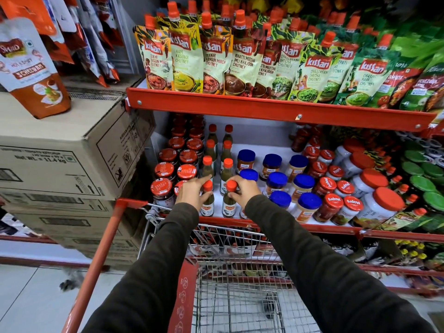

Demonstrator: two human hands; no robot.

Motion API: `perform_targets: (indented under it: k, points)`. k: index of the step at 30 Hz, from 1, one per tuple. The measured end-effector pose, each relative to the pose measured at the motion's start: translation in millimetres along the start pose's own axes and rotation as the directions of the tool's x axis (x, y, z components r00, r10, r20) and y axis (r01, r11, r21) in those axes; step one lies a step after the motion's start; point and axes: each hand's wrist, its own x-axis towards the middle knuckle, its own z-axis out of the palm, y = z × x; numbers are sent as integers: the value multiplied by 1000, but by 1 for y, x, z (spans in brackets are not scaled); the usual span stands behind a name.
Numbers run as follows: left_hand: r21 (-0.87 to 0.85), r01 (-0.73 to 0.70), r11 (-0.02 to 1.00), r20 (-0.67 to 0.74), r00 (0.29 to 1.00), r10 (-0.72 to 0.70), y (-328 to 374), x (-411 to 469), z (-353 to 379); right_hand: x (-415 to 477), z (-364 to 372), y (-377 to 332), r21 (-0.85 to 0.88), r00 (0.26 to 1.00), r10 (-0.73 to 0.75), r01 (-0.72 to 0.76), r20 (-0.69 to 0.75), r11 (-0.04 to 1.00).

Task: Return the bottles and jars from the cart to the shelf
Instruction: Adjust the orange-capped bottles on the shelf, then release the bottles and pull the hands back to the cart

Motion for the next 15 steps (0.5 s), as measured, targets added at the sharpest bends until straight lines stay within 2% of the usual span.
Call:
perform_targets:
  k: [6,9,11,15]
  points:
    - [-59,39,997,0,999,-39,6,-10,5,-3,2,6,87,1000,-8,9,-13,996]
    - [-118,74,990,-37,996,-79,11,-18,10,-10,0,14,192,999,-20,28,-44,981]
    - [-146,104,984,-91,989,-118,16,-25,15,-17,-5,26,291,992,-22,58,-124,955]
    - [-123,121,985,-313,937,-154,36,-42,35,-38,-17,59,382,938,4,136,-345,914]
